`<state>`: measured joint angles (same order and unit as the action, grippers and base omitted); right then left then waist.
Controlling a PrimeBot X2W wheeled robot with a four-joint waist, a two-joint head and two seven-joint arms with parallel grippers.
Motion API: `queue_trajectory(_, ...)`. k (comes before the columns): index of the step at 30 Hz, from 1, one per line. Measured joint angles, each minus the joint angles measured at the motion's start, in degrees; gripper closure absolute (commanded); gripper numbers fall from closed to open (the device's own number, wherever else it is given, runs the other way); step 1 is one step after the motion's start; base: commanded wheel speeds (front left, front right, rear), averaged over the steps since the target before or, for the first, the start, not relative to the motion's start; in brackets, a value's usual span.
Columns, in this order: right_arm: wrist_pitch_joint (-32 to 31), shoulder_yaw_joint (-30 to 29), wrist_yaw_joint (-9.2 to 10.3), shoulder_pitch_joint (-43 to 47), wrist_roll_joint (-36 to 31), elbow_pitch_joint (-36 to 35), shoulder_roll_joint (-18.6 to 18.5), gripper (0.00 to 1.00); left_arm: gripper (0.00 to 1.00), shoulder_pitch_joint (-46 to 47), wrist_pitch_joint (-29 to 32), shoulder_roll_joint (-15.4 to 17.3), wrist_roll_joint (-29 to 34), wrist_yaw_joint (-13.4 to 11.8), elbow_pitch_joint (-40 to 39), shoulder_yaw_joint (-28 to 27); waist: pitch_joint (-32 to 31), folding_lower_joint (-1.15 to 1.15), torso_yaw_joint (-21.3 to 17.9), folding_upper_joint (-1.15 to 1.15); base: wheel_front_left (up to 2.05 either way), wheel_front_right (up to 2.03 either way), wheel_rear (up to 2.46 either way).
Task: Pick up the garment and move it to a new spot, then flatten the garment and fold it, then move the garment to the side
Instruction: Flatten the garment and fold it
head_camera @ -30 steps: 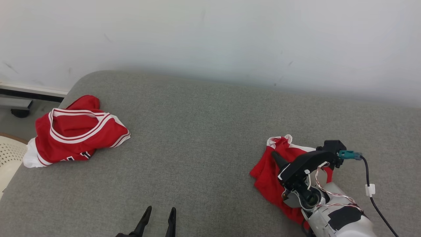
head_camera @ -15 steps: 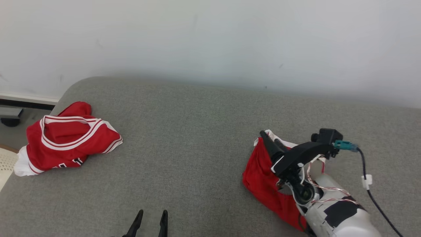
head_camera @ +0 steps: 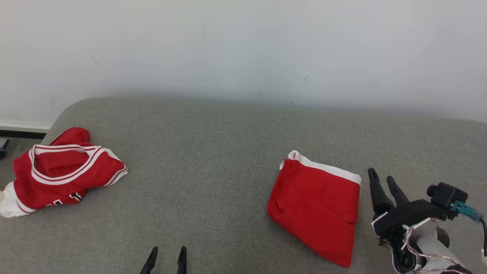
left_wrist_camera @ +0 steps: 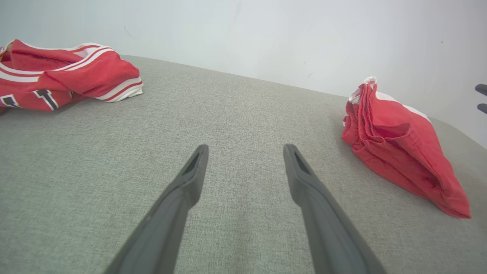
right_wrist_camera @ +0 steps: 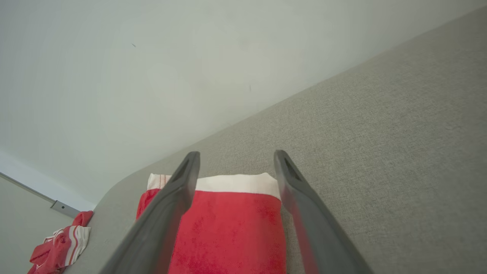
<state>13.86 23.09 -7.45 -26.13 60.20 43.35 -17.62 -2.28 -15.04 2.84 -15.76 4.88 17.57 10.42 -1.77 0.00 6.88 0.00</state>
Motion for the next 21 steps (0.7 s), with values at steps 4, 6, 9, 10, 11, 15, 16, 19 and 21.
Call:
queue_trajectory(4,0.89,-1.26,0.0,2.6,-3.5,-0.29,-0.88,0.0,0.0,-0.04,0.0,0.0,0.05,0.0,-0.22,-0.27,-0.07,0.0,-0.42,0.0,0.0,0.0,0.0)
queue_trajectory(6,1.05,-1.92,0.0,3.18,-4.0,-0.38,-0.78,0.0,0.0,-0.04,0.0,0.0,0.07,0.01,-0.24,-0.31,-0.08,0.0,-0.49,0.0,0.0,0.0,0.0)
queue_trajectory(9,1.15,-6.1,0.0,5.2,-9.33,-2.49,-0.92,0.05,0.0,-0.11,0.0,0.0,0.13,0.13,-0.37,-0.53,-0.13,0.0,-0.65,0.0,0.0,0.0,0.0)
queue_trajectory(10,1.27,-8.35,0.0,5.88,-11.68,-3.79,-0.94,0.11,0.0,-0.12,0.0,0.0,0.14,0.13,-0.45,-0.57,-0.15,0.0,-0.69,0.0,0.0,0.0,0.0)
queue_trajectory(11,1.29,-10.66,0.0,6.86,-13.77,-5.09,-0.8,0.13,0.0,-0.14,0.0,0.0,0.19,0.13,-0.52,-0.64,-0.18,0.0,-0.73,0.0,0.0,0.0,0.0)
queue_trajectory(15,1.29,-19.27,0.0,13.59,-22.78,-11.81,2.19,0.0,0.0,-0.36,0.0,0.0,0.62,0.12,-1.05,-1.09,-0.23,0.0,-1.08,0.0,0.0,0.0,0.0)
queue_trajectory(16,1.27,-20.73,0.0,15.12,-25.66,-13.93,2.93,0.0,0.0,-0.42,0.0,0.0,0.64,0.12,-1.23,-1.2,-0.23,0.0,-1.22,0.0,0.0,0.0,0.0)
queue_trajectory(19,1.29,-24.31,0.0,19.64,-32.12,-19.14,5.44,0.0,0.0,-0.82,0.0,0.0,0.8,0.07,-1.7,-1.56,-0.24,0.0,-1.67,0.0,0.0,0.0,0.0)
queue_trajectory(21,1.27,-26.21,0.0,22.6,-34.35,-22.18,7.61,0.0,0.0,-1.05,0.0,0.0,1.16,-0.13,-1.99,-1.76,-0.23,0.0,-2.0,0.0,0.0,0.0,0.0)
